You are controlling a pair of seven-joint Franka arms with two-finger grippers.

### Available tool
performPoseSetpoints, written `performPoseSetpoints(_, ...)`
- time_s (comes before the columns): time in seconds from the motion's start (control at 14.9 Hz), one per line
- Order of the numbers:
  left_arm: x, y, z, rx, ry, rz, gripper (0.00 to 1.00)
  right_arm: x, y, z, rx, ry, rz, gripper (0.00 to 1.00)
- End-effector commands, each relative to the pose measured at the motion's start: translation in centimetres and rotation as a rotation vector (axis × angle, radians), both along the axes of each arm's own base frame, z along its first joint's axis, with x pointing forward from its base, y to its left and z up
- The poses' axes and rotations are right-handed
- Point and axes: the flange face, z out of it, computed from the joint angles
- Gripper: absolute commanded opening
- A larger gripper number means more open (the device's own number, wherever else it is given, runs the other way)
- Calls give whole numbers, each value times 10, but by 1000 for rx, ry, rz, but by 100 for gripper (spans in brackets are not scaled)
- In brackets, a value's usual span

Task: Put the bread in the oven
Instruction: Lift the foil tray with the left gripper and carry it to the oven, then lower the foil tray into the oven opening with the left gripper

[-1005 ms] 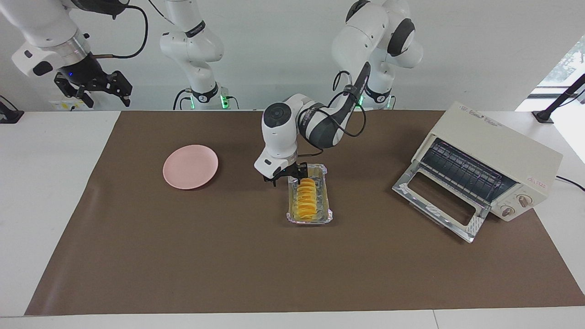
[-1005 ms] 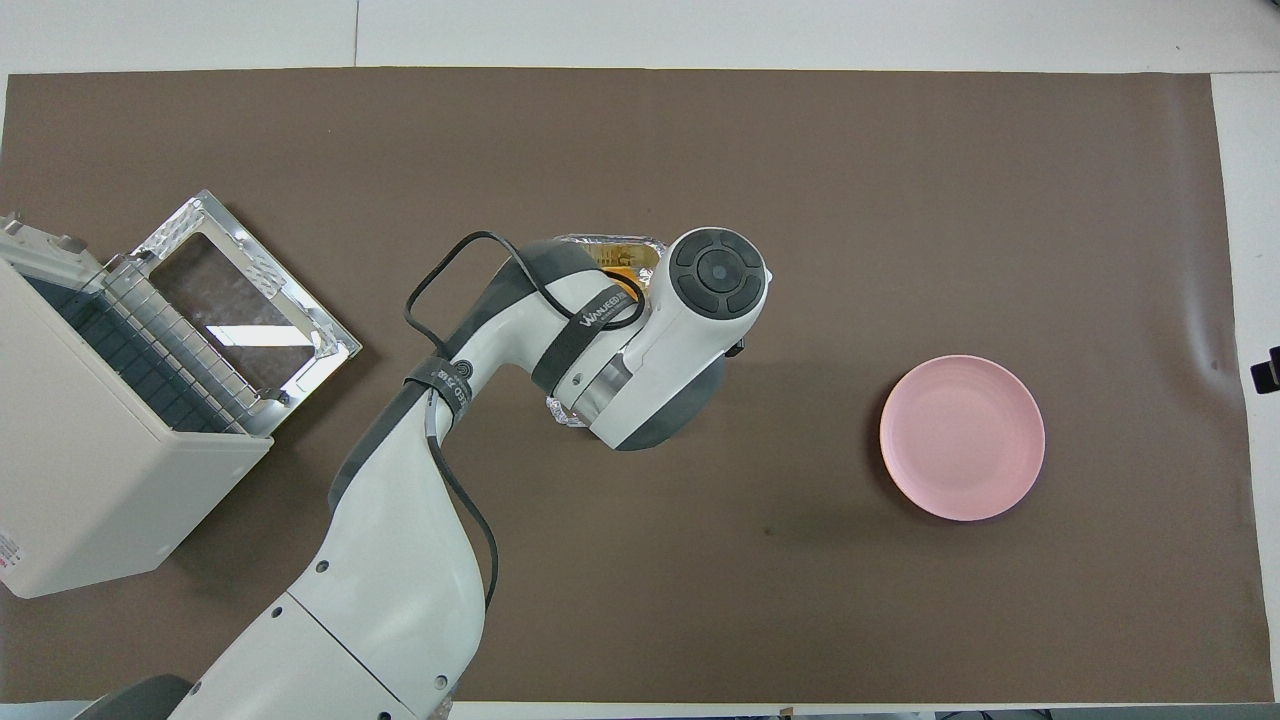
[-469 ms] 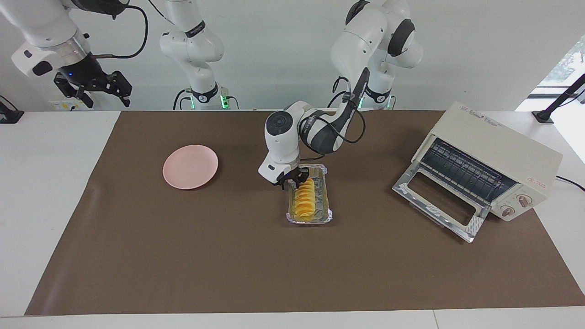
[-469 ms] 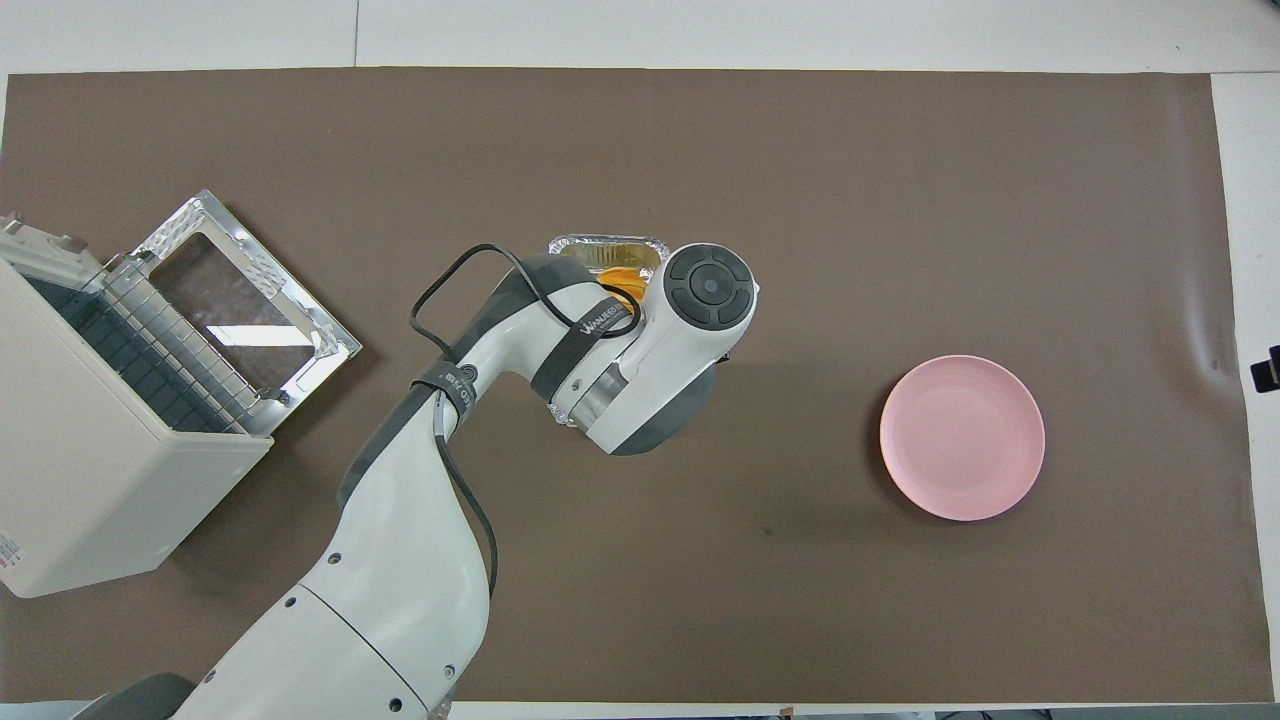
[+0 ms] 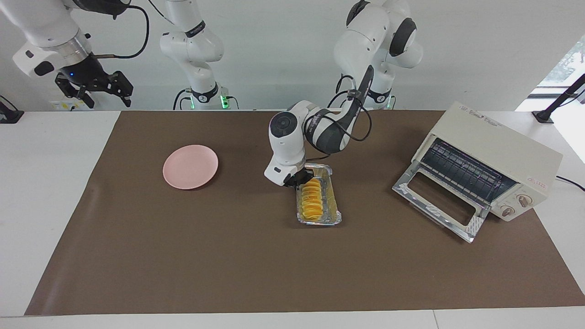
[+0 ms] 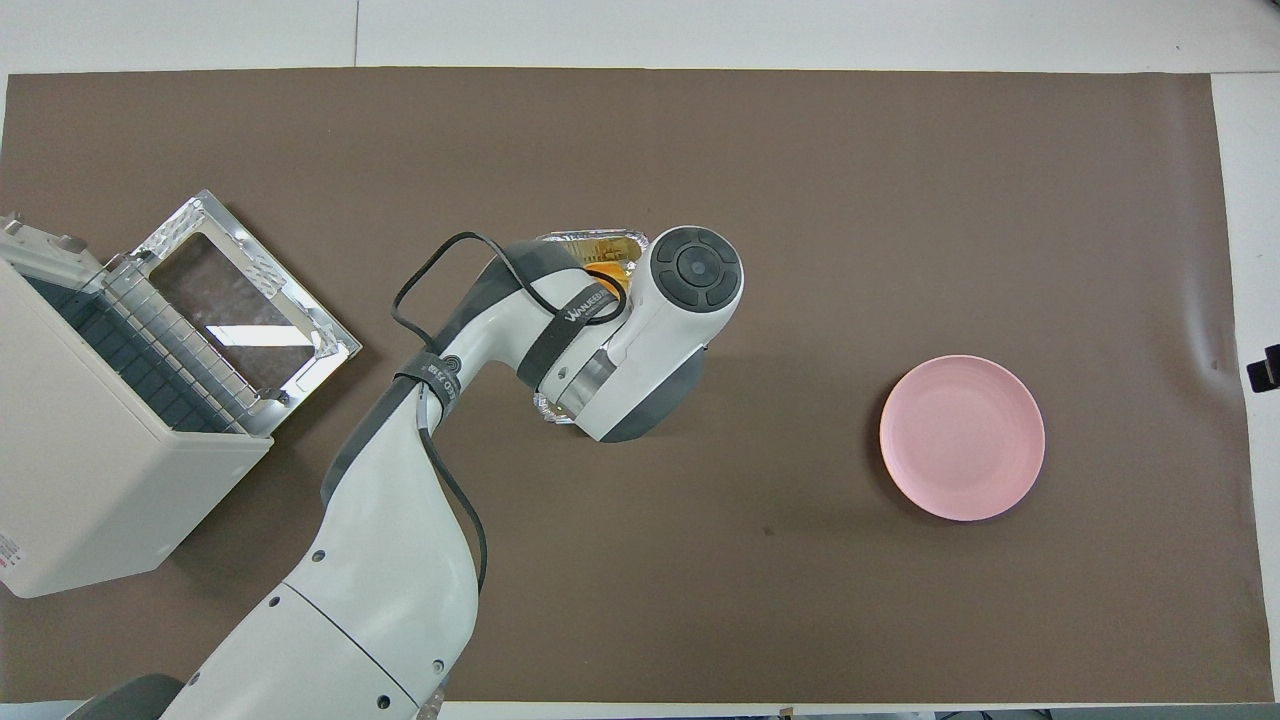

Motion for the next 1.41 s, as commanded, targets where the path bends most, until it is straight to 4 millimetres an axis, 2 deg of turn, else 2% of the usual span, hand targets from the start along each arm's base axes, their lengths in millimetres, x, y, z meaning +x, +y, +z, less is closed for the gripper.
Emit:
performPoseSetpoints(0.0,28,32,65,15,-23,85,0,-4,-1,0,-11,-1,15,100)
performPoseSetpoints(0.07,36,46,88,-17,-40,118,0,-3,0,0,-10,1,17,100)
performPoseSetpoints(0.13,48,68,109,-45,-58,162,0,-4,-1,0,-10,1,15,100)
performPoseSetpoints(0.2,61,91,121,-54,-74,201,0,-3,0,0,-10,1,18,100)
performPoseSetpoints(0.27,72,106,122,-51,-86,228,0,-3,0,0,-10,1,18,100)
performPoseSetpoints(0.47,113,185,123,-11,-125,358,0,-4,-1,0,-10,1,15,100)
performPoseSetpoints(0.54,128,223,122,10,-130,413,0,-3,0,0,-10,1,17,100)
performPoseSetpoints(0.67,141,269,119,33,-114,478,0,-4,-1,0,-9,1,15,100)
performPoseSetpoints(0.8,144,299,115,50,-94,517,0,-4,-1,0,-11,-1,15,100)
performPoseSetpoints(0.94,135,326,101,83,-65,545,0,-4,-1,0,-10,-1,17,100)
performPoseSetpoints(1.07,129,352,96,104,-32,579,0,-3,0,0,-10,1,17,100)
performPoseSetpoints(1.21,120,361,90,141,5,586,0,-4,-1,0,-10,1,17,100)
performPoseSetpoints(1.34,114,382,84,184,28,605,0,-4,-1,0,-11,-1,15,100)
